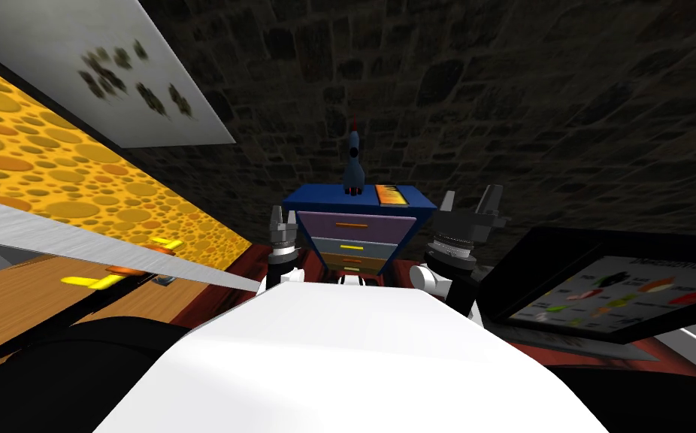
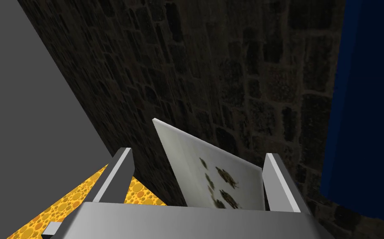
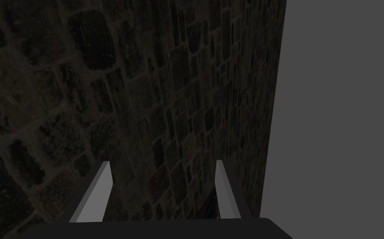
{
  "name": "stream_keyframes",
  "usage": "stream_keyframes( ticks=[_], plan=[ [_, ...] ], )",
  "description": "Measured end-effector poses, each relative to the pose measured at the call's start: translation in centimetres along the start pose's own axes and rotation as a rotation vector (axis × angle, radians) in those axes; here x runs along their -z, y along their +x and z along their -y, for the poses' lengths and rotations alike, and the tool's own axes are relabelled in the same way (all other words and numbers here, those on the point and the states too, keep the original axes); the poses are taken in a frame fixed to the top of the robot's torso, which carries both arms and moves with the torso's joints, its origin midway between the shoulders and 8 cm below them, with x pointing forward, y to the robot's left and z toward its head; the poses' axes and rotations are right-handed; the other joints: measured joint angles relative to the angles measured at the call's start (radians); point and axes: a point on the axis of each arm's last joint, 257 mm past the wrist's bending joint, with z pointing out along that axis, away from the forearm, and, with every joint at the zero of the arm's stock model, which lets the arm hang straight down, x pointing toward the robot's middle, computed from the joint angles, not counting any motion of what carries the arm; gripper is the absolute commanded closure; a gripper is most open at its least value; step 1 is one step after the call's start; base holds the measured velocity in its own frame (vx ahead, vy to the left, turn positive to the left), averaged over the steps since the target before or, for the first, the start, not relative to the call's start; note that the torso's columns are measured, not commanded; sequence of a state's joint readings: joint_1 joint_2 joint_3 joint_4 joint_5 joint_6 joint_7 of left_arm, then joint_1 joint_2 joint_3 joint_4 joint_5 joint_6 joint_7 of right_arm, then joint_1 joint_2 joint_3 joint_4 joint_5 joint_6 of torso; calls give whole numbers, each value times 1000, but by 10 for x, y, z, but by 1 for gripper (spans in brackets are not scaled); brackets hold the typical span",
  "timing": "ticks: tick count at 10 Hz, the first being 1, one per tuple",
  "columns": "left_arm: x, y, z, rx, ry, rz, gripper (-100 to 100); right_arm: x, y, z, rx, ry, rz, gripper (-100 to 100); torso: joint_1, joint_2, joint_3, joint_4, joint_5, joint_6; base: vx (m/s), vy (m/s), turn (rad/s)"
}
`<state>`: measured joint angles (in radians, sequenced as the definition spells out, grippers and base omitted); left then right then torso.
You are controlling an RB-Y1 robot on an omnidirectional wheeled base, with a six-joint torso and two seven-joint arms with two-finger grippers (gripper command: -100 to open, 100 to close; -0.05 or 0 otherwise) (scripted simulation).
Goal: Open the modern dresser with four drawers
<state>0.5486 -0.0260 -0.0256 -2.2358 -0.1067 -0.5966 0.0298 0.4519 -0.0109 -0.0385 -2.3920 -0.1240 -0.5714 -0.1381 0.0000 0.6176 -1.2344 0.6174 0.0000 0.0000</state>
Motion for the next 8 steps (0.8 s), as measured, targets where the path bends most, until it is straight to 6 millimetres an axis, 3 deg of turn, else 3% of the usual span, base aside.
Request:
stream_keyframes(
  ticks=[1,3,8],
  plan=[
    [0,0,0,0,0,0,-100,0,0,0,0,0,0,0,0,74,-148,74,0,0,6,-4,-4],
    [4,7,-8,-14,-12,-47,-100,0,0,0,0,1,0,0,0,117,-236,117,0,0,1,-12,-8],
    [22,19,-47,-52,-71,-156,-100,0,0,0,0,1,0,0,0,120,-242,121,0,0,6,-22,-11]
  ],
)
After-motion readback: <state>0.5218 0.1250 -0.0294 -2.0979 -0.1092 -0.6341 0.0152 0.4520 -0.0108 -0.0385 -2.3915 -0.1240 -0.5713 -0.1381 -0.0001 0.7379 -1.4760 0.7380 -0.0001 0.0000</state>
